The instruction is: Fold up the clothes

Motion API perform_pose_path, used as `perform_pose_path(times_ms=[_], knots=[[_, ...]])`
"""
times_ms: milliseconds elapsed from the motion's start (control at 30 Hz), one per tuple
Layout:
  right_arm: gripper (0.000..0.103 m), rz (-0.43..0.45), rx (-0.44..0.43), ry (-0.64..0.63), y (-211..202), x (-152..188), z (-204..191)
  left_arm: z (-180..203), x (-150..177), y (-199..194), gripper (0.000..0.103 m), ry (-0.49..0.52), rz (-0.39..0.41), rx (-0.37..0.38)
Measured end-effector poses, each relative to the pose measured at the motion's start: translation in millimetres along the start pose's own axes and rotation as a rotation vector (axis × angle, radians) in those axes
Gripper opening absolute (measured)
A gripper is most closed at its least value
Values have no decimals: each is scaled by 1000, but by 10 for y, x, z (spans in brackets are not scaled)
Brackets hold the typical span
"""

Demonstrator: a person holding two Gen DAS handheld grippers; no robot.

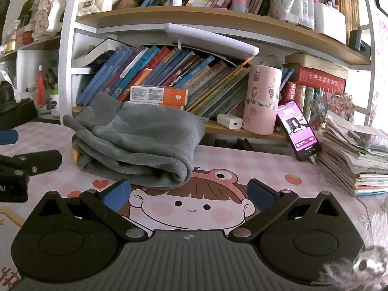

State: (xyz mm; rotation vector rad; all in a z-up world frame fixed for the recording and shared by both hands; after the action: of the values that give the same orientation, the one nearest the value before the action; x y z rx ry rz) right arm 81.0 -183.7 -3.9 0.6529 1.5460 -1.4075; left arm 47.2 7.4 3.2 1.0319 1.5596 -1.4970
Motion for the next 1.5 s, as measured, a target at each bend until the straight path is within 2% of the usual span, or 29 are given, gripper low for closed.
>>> perform_pose_path(times_ms=[300, 567, 833, 1067, 1500], knots=[[103, -3, 0, 6, 8, 3, 14, -2, 20, 38, 103, 3, -20, -14], [103, 4, 5, -24, -3, 3, -31, -118, 35, 25, 103, -76, -10, -46], [103, -16, 0, -26, 6, 9, -48, -80, 65, -10, 103, -46, -8, -46], [103, 11, 16, -29, -40, 24, -57, -71, 69, 4, 103, -43, -24, -42], [103, 3, 13, -30, -29, 16, -59, -70, 75, 14, 103, -43, -30, -46]])
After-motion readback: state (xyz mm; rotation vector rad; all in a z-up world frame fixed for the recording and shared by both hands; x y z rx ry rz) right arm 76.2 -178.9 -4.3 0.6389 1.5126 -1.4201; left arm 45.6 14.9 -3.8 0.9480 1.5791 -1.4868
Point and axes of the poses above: each gripper's, at about its wrist camera, not at the fingertips, and y roughly the way its jaws point, z to its right, x to its underside, the point moved 1 cm from there along y, roughly the way its jaws point, and after that the axes turned 8 degrees about -z, right-handed, at the moved point
